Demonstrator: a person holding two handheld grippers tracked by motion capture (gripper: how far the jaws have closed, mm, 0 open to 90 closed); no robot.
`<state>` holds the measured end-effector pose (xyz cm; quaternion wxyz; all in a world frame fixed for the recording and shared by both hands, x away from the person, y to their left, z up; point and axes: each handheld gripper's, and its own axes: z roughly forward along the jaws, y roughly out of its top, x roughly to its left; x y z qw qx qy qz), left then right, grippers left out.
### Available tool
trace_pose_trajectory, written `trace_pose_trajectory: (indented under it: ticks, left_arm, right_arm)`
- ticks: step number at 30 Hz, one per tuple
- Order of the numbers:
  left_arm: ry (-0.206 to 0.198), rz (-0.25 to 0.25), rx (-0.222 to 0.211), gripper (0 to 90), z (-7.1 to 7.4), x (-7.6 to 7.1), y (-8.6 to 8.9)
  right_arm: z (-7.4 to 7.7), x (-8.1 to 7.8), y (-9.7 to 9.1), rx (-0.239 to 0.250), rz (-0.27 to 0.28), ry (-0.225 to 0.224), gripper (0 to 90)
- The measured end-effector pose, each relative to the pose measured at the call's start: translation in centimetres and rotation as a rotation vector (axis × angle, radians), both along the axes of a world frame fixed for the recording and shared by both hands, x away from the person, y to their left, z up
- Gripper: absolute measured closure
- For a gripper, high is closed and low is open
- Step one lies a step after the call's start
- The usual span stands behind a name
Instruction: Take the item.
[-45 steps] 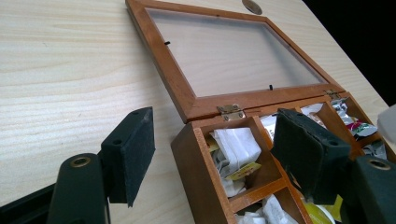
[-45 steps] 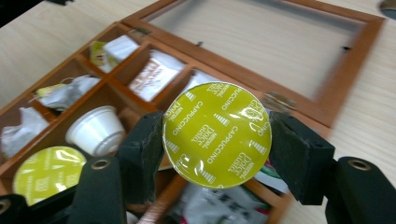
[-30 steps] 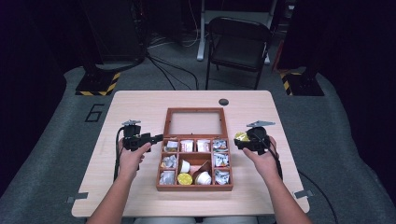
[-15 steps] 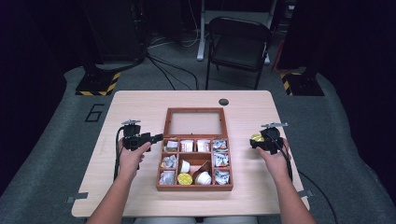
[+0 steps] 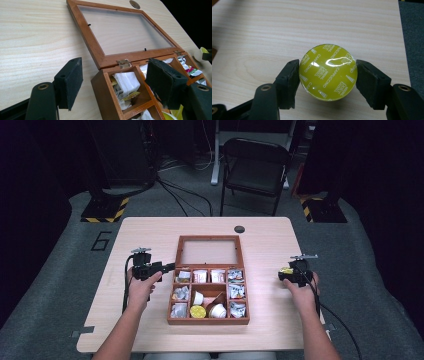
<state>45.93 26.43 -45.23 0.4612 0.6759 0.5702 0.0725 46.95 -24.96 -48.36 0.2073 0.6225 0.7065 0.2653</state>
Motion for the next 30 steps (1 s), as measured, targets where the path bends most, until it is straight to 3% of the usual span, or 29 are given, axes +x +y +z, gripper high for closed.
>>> trace_pose_trajectory:
  ticks: [12,22,30]
  left_arm:
    - [-0.005,-0.006,0.007,29.6,0.1,0.1,0.1]
    - [-0.006,-0.007,0.000,29.7,0.1,0.0,-0.1]
    - [-0.005,-0.014,0.003,29.7,0.1,0.0,-0.1]
  right_arm:
    - [-0.2,0.0,0.1,-0.005,0.001,0.003,34.6]
    - [1.3,-0.4,0.7,0.003,0.000,-0.083,32.9]
    - [2.7,-0.9,2.4,0.046,0.070,-0.115,35.0]
